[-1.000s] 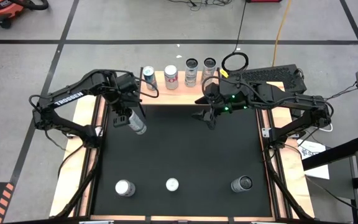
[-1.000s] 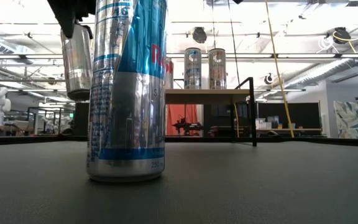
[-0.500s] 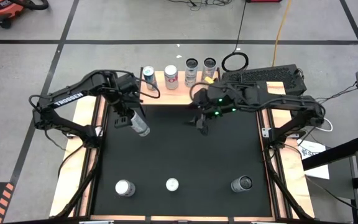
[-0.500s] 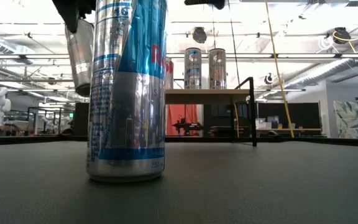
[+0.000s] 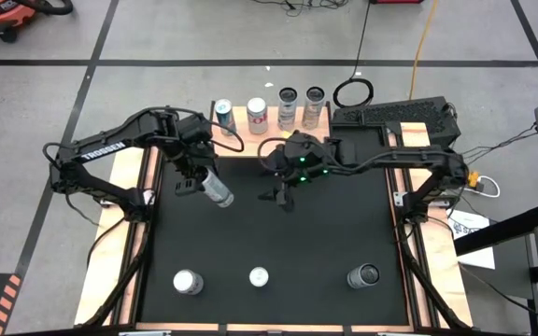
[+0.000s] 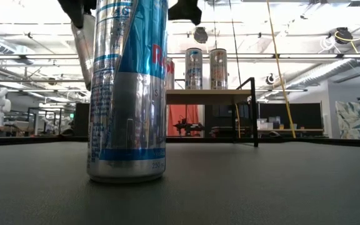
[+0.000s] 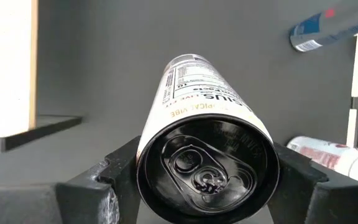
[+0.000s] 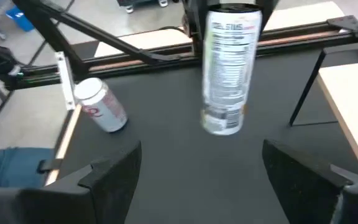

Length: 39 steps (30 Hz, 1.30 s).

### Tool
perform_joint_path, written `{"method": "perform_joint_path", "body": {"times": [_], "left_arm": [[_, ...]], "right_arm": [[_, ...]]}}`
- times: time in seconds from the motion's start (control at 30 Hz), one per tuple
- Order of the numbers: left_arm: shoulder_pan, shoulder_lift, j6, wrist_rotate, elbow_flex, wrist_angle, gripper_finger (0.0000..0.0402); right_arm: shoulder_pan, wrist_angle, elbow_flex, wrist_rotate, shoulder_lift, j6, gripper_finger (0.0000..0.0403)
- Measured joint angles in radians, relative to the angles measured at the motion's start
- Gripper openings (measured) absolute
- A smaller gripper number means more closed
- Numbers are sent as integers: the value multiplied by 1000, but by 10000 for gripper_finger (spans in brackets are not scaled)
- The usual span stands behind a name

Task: Place canned beverage on shelf
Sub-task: Put the white yellow soda can on the shelf aligned with the other white yellow soda can

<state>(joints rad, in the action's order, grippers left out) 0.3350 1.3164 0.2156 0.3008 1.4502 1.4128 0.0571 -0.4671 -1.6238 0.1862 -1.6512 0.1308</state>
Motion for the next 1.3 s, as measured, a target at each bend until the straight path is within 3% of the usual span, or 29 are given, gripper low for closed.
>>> {"method": "perform_joint_path", "body": {"times": [0.3,0.5,0.73,1.3], "left_arm": [[-11,0,-54,-3,0,-43,251],[-11,0,-99,-10,0,-47,251],[-11,0,-106,-16,0,-85,251],[-21,0,-110,-14,0,-188,251]], "right_arm": [[0,127,0,-18,-119,-41,315],[-6,182,0,-190,-164,-121,315],[-7,286,0,-186,-196,-147,315],[-20,330,0,-186,-197,-160,315]]}}
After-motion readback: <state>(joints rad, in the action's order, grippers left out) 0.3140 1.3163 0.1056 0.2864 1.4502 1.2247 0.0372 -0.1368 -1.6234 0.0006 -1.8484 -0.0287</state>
